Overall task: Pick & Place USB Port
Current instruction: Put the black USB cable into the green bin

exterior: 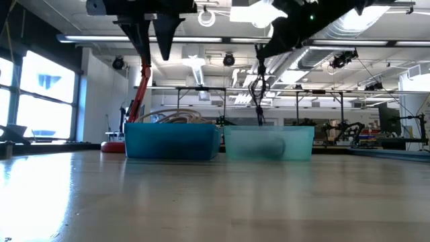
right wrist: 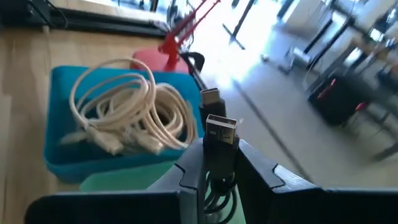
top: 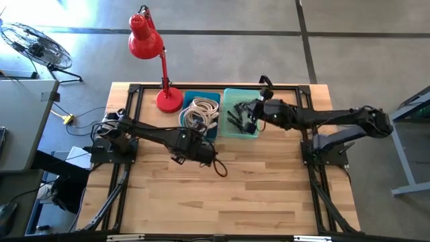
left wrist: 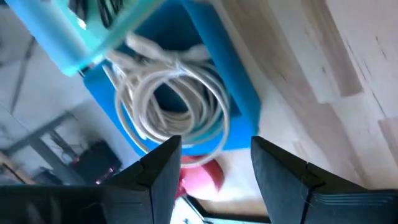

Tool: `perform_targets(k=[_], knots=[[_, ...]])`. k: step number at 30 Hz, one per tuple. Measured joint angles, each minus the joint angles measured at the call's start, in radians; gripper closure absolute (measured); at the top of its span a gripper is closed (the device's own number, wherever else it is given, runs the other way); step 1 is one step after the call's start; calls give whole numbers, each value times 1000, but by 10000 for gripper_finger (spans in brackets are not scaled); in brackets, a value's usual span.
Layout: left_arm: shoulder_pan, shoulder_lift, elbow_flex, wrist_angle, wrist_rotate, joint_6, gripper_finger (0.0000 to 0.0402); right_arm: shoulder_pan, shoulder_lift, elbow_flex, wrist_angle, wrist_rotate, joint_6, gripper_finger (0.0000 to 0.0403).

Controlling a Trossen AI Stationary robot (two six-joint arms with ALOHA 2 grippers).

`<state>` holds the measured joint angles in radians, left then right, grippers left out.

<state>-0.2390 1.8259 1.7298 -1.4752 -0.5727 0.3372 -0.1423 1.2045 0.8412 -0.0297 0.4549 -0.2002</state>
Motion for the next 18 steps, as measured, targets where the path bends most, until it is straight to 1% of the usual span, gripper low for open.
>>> perform_targets(k=[3,11,15,18], knots=[[-5,0,0,-38,18,-47,213,-60,8,-30,-15,-63,56,350],[-19,0,-26,-43,1,-83,213,-184,78,-152,10,-184,180,350],[-23,0,-65,-37,3,-94,213,-221,113,-198,74,-236,222,350],[-24,0,-100,-41,7,-121,213,-234,124,-225,156,-269,247,350]])
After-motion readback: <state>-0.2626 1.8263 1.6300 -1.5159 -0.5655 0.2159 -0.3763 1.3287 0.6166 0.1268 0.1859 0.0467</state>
